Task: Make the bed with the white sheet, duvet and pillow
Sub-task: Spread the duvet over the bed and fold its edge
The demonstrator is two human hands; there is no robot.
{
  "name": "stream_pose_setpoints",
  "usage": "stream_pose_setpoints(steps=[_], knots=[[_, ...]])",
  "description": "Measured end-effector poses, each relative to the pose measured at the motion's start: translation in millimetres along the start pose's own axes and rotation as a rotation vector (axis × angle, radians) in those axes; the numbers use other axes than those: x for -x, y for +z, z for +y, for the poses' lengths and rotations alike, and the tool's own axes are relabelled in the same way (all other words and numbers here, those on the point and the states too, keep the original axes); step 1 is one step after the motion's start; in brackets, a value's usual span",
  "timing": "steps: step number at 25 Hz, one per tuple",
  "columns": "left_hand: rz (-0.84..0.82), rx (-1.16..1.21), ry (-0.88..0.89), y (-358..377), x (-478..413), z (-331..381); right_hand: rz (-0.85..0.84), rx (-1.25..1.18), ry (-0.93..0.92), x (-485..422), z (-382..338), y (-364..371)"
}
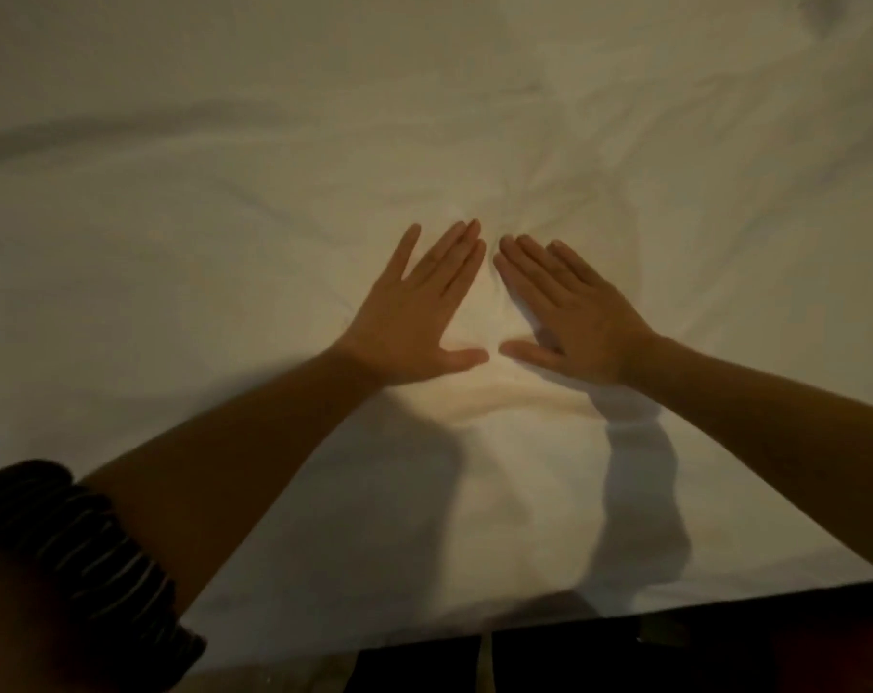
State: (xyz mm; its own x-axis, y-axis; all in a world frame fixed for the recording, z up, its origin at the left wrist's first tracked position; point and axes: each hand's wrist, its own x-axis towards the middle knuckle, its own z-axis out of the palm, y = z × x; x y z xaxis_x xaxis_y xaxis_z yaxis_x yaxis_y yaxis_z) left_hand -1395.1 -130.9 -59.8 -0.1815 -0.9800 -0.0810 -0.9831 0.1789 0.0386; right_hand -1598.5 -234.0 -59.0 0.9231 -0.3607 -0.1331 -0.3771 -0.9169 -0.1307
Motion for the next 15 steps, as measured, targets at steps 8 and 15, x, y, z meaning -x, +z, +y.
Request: stream_pose_setpoints(steps=[8, 15], knots=[[0.017, 0.216, -0.130, 18.6, 157.3, 143.6, -0.042, -0.139, -0.162, 149.2, -90.4, 29.3], [-0.074, 0.147, -0.320, 25.7, 159.6, 160.7, -0.104, -0.066, -0.203, 123.3, -91.0, 35.2]])
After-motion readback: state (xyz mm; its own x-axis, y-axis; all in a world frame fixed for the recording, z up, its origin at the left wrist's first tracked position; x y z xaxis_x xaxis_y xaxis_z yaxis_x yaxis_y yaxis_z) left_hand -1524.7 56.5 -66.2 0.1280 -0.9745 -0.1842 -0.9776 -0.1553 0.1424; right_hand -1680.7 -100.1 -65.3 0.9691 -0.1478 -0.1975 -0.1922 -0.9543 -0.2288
